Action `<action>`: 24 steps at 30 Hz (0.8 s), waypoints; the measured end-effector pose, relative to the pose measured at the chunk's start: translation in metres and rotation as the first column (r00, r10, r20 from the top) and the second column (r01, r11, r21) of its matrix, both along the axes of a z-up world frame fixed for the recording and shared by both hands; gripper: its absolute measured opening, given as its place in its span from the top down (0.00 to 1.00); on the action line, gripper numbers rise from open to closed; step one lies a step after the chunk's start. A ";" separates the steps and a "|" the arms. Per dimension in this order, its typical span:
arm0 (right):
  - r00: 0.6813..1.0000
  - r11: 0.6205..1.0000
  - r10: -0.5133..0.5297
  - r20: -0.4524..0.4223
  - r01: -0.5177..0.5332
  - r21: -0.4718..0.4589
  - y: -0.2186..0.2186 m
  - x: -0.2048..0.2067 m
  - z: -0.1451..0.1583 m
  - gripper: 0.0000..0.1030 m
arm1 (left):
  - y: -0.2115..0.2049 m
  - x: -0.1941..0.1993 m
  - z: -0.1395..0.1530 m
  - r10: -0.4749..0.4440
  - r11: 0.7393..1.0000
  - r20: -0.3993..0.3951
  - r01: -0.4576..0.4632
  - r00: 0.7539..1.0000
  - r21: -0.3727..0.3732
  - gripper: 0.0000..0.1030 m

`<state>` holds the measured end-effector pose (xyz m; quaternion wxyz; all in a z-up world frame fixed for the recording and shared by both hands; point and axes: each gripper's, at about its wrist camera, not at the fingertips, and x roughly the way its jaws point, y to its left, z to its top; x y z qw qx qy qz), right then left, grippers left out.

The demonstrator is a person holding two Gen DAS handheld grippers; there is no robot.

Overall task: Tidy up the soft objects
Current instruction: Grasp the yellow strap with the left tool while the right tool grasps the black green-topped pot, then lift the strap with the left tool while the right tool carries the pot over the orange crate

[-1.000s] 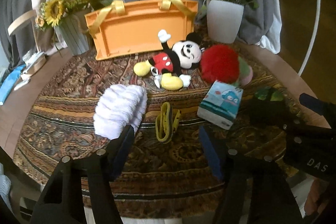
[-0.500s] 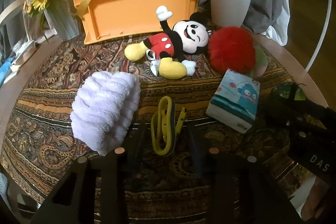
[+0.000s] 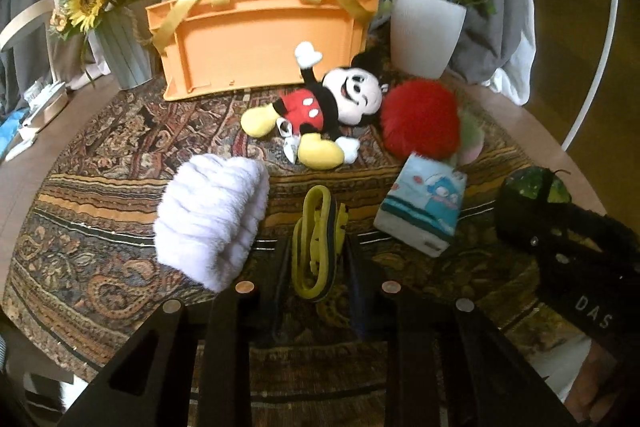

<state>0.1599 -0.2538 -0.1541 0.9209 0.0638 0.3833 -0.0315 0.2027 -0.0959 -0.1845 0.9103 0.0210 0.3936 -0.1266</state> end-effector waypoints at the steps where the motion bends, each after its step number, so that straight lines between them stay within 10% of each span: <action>1: 1.000 1.000 0.002 0.010 -0.002 0.003 0.001 -0.003 0.005 0.37 | 0.002 -0.002 0.004 0.000 1.000 -0.002 0.000 1.000 -0.010 0.74; 24: 0.976 0.996 0.082 0.203 -0.087 0.013 0.035 -0.056 0.111 0.37 | 0.044 -0.077 0.121 0.067 0.993 0.201 -0.046 0.977 -0.110 0.74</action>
